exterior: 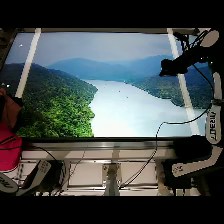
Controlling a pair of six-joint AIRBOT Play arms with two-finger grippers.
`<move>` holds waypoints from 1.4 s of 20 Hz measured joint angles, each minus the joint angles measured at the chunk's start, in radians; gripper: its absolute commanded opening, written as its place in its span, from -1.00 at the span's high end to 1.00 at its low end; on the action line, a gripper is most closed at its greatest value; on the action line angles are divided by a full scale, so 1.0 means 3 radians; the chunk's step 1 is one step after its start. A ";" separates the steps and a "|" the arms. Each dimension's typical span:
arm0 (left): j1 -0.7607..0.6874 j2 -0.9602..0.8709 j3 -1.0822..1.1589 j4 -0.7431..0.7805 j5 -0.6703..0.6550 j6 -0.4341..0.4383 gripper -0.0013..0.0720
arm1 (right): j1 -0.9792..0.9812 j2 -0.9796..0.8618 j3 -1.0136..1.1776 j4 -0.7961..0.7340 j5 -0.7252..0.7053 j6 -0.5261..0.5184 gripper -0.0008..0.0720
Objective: Fold the clothes and pants, and hang the long-sleeved shirts on hangers.
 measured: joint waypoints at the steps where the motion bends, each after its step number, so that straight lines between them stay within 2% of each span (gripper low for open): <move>1: 0.0005 -0.0061 -0.0003 -0.0003 0.0062 -0.0046 -0.95 | 0.0000 0.0000 0.0000 0.0014 -0.0064 0.0000 0.95; 2: 0.0010 -0.0118 -0.0005 -0.0005 0.0126 -0.0061 -0.94 | 0.0000 0.0000 0.0000 0.0029 -0.0130 0.0000 0.94; 3: 0.0013 -0.0172 -0.0006 -0.0006 0.0210 -0.0080 -0.94 | 0.0000 0.0000 0.0000 0.0043 -0.0187 0.0000 0.84; 5: 0.0017 -0.0256 -0.0009 -0.0011 0.0417 -0.0109 -0.95 | 0.0000 0.0000 0.0000 0.0055 -0.0275 0.0001 0.37; 6: 0.0017 -0.0291 -0.0009 -0.0011 0.0537 -0.0123 -0.94 | 0.0000 0.0000 0.0000 0.0067 -0.0313 0.0001 0.30; 9: 0.0017 -0.0407 -0.0009 -0.0011 0.0787 -0.0130 -0.91 | 0.0000 0.0000 0.0000 0.0088 -0.0373 0.0001 0.30; 10: 0.0017 -0.0453 -0.0009 -0.0011 0.0828 -0.0131 -0.83 | 0.0000 0.0000 0.0000 0.0098 -0.0383 0.0001 0.30; 11: 0.0017 -0.0497 -0.0009 -0.0011 0.0865 -0.0134 -0.45 | 0.0000 0.0000 0.0000 0.0111 -0.0388 0.0001 0.31; 13: 0.0017 -0.0558 -0.0009 -0.0011 0.0909 -0.0142 0.43 | 0.0000 0.0000 0.0000 0.0131 -0.0398 0.0001 0.31; 14: 0.0017 -0.0576 -0.0006 -0.0013 0.0927 -0.0142 0.69 | 0.0000 0.0000 0.0000 0.0139 -0.0406 0.0001 0.34; 15: 0.0017 -0.0587 -0.0004 -0.0013 0.0935 -0.0142 0.90 | 0.0000 0.0000 0.0000 0.0144 -0.0407 0.0001 0.58; 16: 0.0017 -0.0590 -0.0003 -0.0024 0.0938 -0.0141 0.91 | 0.0000 0.0000 0.0000 0.0146 -0.0408 0.0001 0.93; 19: 0.0010 -0.0553 0.0015 -0.0248 0.0932 -0.0090 0.92 | 0.0000 0.0000 0.0000 0.0150 -0.0415 0.0003 0.95; 22: -0.0131 -0.0374 0.0090 -0.0862 0.0893 0.0258 0.92 | 0.0000 -0.0009 0.0000 0.0156 -0.0429 0.0003 0.95; 25: -0.0575 -0.0055 0.0318 -0.1598 0.0891 0.0591 0.92 | 0.0000 -0.0017 0.0000 0.0156 -0.0511 0.0005 0.96; 28: -0.1293 0.0209 0.0647 -0.2104 0.1024 0.0702 0.92 | -0.0004 -0.0019 0.0000 0.0153 -0.0669 0.0009 0.96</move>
